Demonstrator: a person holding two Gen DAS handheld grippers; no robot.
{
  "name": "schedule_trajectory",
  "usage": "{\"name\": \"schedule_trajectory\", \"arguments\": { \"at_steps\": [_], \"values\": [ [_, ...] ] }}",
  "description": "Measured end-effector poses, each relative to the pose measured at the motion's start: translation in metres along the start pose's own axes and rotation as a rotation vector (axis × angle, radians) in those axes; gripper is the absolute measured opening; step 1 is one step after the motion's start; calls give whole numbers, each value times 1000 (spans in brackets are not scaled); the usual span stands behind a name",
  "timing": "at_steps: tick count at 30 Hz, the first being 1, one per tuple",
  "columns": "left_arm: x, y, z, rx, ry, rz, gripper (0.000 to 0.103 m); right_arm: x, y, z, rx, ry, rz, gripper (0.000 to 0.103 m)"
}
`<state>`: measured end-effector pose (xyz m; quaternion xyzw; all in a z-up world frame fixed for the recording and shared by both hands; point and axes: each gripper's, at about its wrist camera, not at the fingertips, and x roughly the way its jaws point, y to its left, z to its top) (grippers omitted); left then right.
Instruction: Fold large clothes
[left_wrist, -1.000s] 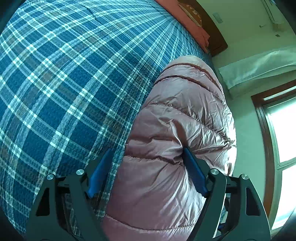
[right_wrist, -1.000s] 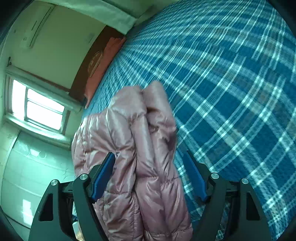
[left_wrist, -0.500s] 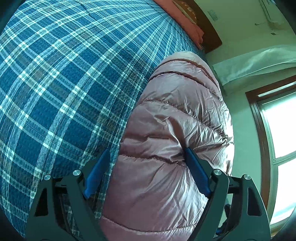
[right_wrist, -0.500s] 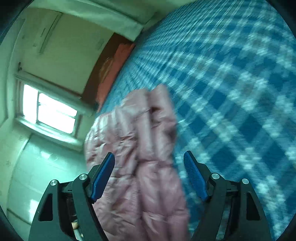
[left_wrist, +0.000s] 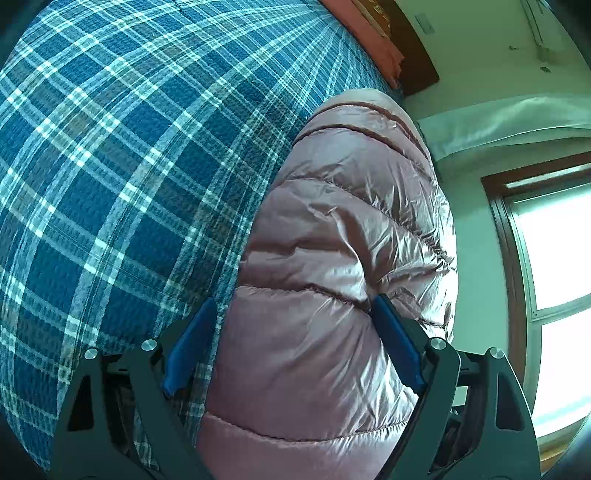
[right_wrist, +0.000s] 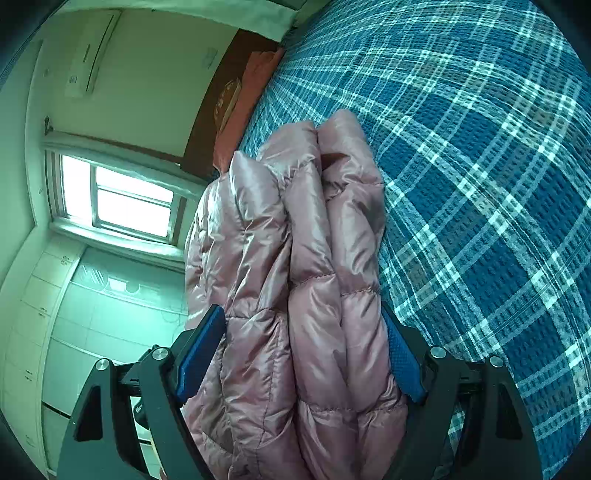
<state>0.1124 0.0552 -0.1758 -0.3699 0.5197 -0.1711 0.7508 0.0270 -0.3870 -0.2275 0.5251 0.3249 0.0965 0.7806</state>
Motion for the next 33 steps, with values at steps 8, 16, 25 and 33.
{"name": "schedule_trajectory", "arguments": {
  "at_steps": [8, 16, 25, 33],
  "values": [
    [3, -6, -2, 20, 11, -17, 86, 7, 8, 0, -32, 12, -14, 81],
    [9, -14, -7, 32, 26, -23, 84, 31, 22, -2, -87, -17, -75, 77],
    [13, -32, -19, 72, 7, 11, 58, 28, 16, -21, -89, -33, -73, 49],
    [13, -48, -24, 118, -34, 26, 42, 14, 4, -38, -84, -63, -38, 38]
  ]
}}
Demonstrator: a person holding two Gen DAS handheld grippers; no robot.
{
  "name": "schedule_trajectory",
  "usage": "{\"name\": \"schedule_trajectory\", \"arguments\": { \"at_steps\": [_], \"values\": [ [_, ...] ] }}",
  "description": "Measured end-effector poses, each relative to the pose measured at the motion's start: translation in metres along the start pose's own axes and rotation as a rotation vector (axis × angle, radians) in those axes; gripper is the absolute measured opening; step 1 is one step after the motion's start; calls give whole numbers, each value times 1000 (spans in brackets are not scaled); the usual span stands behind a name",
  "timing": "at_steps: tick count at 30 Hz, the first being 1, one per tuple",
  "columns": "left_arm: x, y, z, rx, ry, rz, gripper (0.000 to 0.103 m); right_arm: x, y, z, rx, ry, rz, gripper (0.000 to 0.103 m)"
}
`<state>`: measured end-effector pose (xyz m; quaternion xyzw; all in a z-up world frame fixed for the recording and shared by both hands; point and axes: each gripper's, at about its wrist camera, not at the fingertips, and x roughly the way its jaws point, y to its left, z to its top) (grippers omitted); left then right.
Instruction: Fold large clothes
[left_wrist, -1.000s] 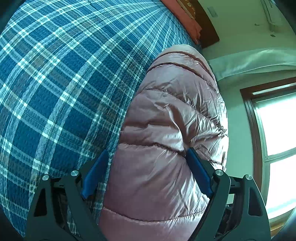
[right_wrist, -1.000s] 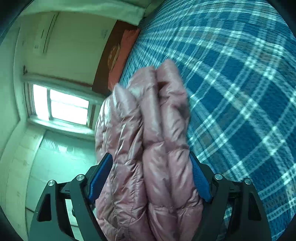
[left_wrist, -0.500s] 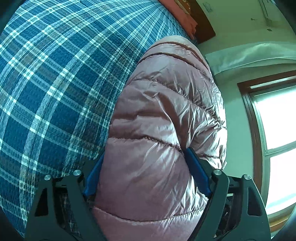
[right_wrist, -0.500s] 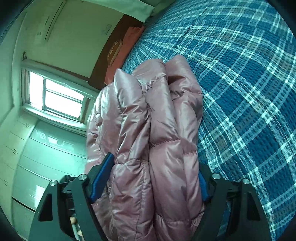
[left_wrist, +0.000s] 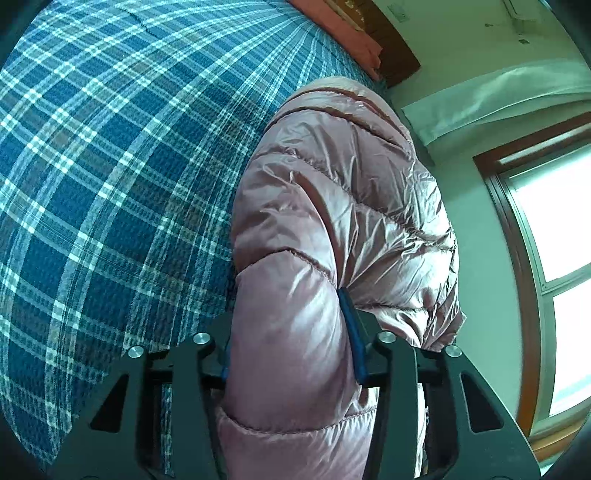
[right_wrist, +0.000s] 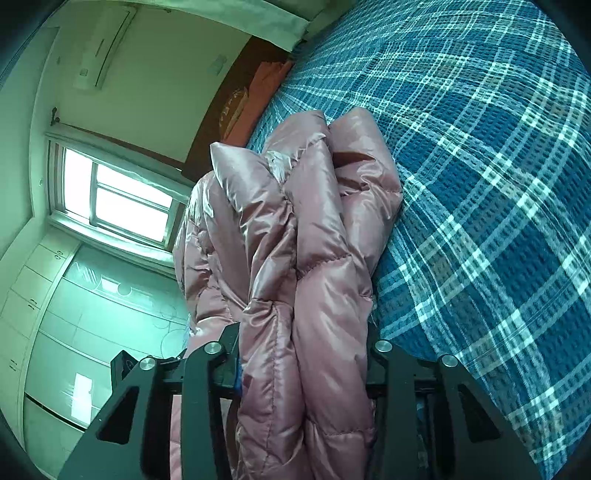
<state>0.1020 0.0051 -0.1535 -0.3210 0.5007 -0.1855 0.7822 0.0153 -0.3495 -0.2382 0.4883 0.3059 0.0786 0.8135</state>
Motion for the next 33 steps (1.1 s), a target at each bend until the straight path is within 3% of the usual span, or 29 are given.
{"name": "schedule_trajectory", "arguments": {
  "at_steps": [9, 13, 19, 26, 33],
  "values": [
    [-24, -13, 15, 45, -65, -14, 35, -5, 42, -12, -70, -31, 19, 31],
    [-55, -3, 47, 46, -146, -17, 34, 29, 72, -8, -90, 3, 86, 31],
    [-94, 37, 103, -2, -261, 35, 34, 113, 118, -1, -115, 112, 172, 30],
    [-81, 99, 146, -124, -243, 90, 34, 187, 131, -8, -131, 218, 114, 30],
    [-68, 111, 156, -115, -242, 103, 35, 199, 129, -5, -112, 238, 102, 31]
  ]
}}
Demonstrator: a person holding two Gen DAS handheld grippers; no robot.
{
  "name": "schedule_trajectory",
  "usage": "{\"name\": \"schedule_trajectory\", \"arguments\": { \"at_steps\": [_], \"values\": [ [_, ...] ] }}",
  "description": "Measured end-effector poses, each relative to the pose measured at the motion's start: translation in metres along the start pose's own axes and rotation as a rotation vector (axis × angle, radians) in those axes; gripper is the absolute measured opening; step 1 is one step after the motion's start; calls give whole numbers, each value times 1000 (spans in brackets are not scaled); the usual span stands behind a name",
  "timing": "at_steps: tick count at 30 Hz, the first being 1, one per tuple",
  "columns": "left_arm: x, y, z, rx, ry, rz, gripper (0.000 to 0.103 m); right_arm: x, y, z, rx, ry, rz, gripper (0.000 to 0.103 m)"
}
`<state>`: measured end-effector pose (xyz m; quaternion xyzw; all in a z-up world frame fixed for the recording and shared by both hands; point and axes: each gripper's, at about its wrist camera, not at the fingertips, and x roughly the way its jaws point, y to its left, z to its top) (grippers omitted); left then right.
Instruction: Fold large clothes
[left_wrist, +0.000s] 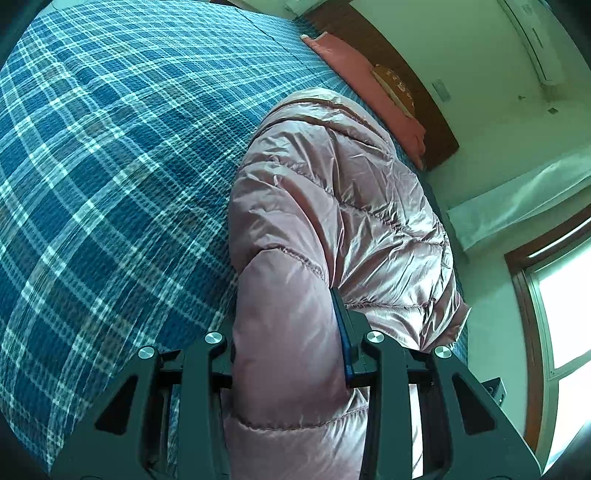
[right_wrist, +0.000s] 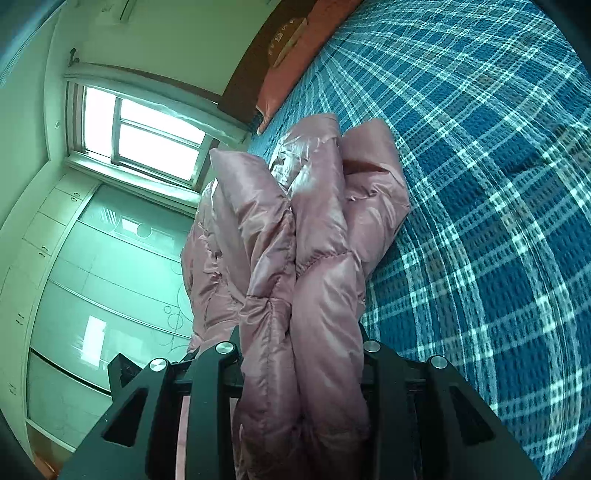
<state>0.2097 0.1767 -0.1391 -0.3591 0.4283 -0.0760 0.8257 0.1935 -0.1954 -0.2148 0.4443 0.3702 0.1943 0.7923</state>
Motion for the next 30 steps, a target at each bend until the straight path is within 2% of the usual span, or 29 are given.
{"name": "schedule_trajectory", "arguments": {
  "at_steps": [2, 7, 9, 12, 17, 20, 22, 23, 24, 26, 27, 30],
  "values": [
    [0, -1, 1, -4, 1, -5, 36, -4, 2, 1, 3, 6, -5, 32],
    [-14, 9, -8, -41, -9, -29, 43, -7, 11, 7, 5, -21, -63, 52],
    [-26, 13, -14, -58, -15, -38, 53, -17, 9, 2, 20, -24, -68, 62],
    [-44, 18, -26, -53, -27, -51, 64, -33, 9, -9, 25, -31, -69, 68],
    [-64, 34, -59, -75, 0, -85, 74, -55, 5, -41, 32, -20, -67, 75],
    [-64, 37, -73, -71, 28, -112, 75, -54, 4, -56, 33, -19, -61, 75],
    [-65, 35, -78, -56, 33, -128, 62, -51, 10, -60, 22, -8, -68, 75],
    [-68, 32, -81, -45, 26, -126, 54, -52, 15, -62, 10, -17, -83, 67],
    [-70, 30, -82, -34, 22, -127, 46, -50, 18, -62, 0, -17, -90, 48],
    [-75, 27, -83, -6, 12, -113, 39, -51, 23, -64, -11, -21, -86, 34],
    [-73, 28, -84, 2, 13, -100, 37, -49, 23, -64, -9, -22, -87, 31],
    [-67, 31, -87, 15, 5, -75, 36, -41, 11, -67, 7, -14, -90, 30]
  ]
}}
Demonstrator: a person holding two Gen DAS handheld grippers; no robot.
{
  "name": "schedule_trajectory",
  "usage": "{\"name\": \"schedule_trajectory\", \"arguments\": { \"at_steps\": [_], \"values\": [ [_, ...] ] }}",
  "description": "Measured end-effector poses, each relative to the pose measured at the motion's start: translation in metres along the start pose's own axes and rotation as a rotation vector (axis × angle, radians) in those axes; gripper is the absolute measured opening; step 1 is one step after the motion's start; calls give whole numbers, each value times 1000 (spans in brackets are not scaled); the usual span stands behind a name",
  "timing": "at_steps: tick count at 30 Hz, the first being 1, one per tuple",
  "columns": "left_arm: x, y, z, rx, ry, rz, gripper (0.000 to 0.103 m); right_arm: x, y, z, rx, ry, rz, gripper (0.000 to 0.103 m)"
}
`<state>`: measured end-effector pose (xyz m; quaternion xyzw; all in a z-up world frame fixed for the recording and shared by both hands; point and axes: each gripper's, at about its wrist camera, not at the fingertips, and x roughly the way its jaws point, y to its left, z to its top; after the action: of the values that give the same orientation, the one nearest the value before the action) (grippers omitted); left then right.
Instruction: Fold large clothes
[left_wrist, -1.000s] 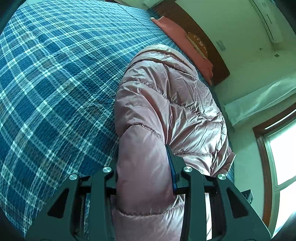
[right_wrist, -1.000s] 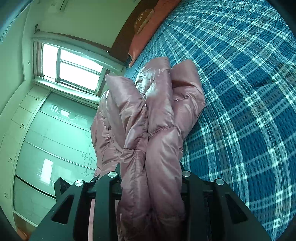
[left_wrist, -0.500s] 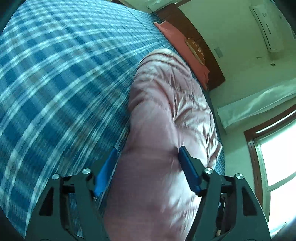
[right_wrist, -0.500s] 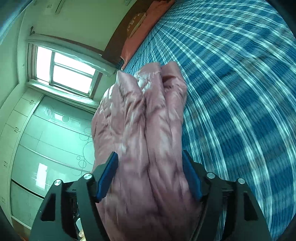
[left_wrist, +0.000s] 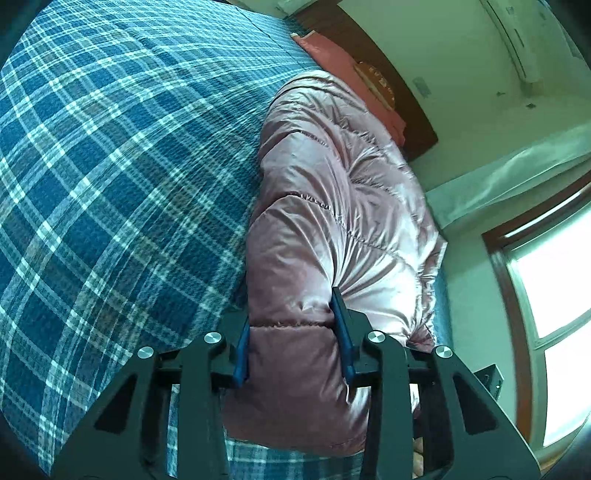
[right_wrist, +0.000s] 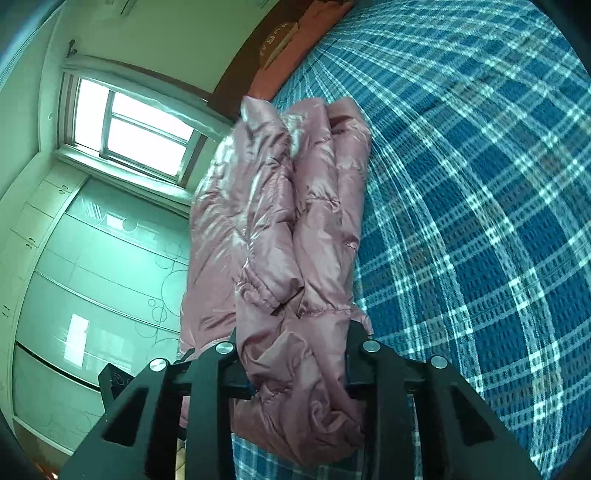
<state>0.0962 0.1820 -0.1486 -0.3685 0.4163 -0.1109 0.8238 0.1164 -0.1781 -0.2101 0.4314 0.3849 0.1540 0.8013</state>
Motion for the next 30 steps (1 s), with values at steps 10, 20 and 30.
{"name": "schedule_trajectory", "arguments": {
  "at_steps": [10, 20, 30],
  "values": [
    [-25, -8, -7, 85, -47, 111, 64, -20, -20, -6, 74, -9, 13, 51],
    [-58, -28, -21, 270, -105, 392, 69, -64, 1, -19, -28, -38, -191, 56],
    [-101, -62, -47, 422, -212, 502, 92, -97, 56, -50, -269, -111, -416, 69]
  ]
}}
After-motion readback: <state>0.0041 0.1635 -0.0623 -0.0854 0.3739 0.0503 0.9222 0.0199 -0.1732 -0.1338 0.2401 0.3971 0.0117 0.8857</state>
